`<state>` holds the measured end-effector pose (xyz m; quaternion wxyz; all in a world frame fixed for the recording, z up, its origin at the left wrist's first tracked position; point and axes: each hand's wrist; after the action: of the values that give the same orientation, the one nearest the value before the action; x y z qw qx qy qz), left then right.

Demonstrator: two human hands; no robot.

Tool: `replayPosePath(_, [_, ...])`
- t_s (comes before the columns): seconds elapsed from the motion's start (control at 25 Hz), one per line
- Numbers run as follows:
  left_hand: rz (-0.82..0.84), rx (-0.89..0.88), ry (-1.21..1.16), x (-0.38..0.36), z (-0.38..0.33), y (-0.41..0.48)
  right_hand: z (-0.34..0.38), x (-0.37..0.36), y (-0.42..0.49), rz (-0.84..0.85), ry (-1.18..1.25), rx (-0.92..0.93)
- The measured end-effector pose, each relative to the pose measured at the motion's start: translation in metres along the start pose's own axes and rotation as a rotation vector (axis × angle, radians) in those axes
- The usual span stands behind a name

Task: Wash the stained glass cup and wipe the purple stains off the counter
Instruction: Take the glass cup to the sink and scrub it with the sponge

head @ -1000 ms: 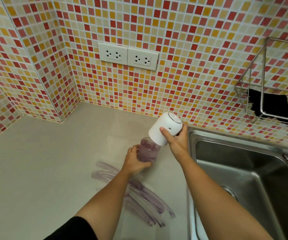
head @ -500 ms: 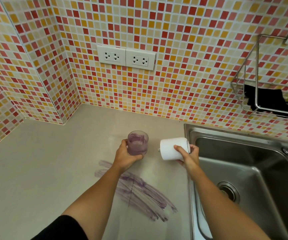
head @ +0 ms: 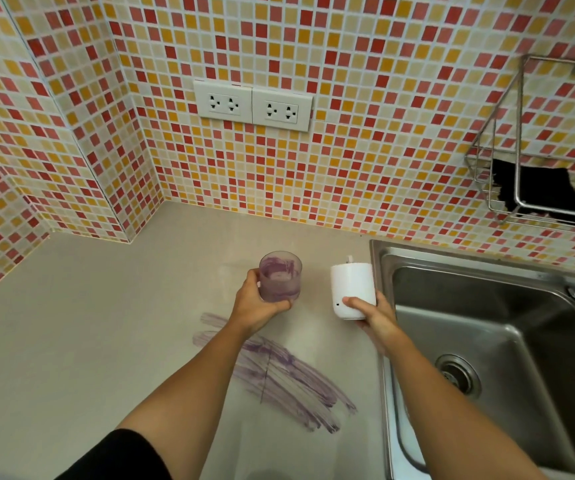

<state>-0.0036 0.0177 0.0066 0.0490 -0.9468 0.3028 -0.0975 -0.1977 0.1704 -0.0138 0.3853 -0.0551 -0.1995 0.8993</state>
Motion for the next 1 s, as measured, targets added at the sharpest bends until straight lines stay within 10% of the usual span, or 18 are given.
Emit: replayPosePath(1.0, [0.066,-0.236,-0.06,-0.028,-0.091,-0.017,0.011,0.038,-0.022,-0.119,-0.926,0.216])
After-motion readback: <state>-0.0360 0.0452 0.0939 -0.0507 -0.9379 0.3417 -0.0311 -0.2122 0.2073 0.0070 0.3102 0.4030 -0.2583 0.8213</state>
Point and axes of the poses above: each hand's wrist, its own y-axis towards the middle knuckle, its own x-axis out of the back of the hand, z = x × y, and after that the axes turned 8 degrees about -y, right-handed
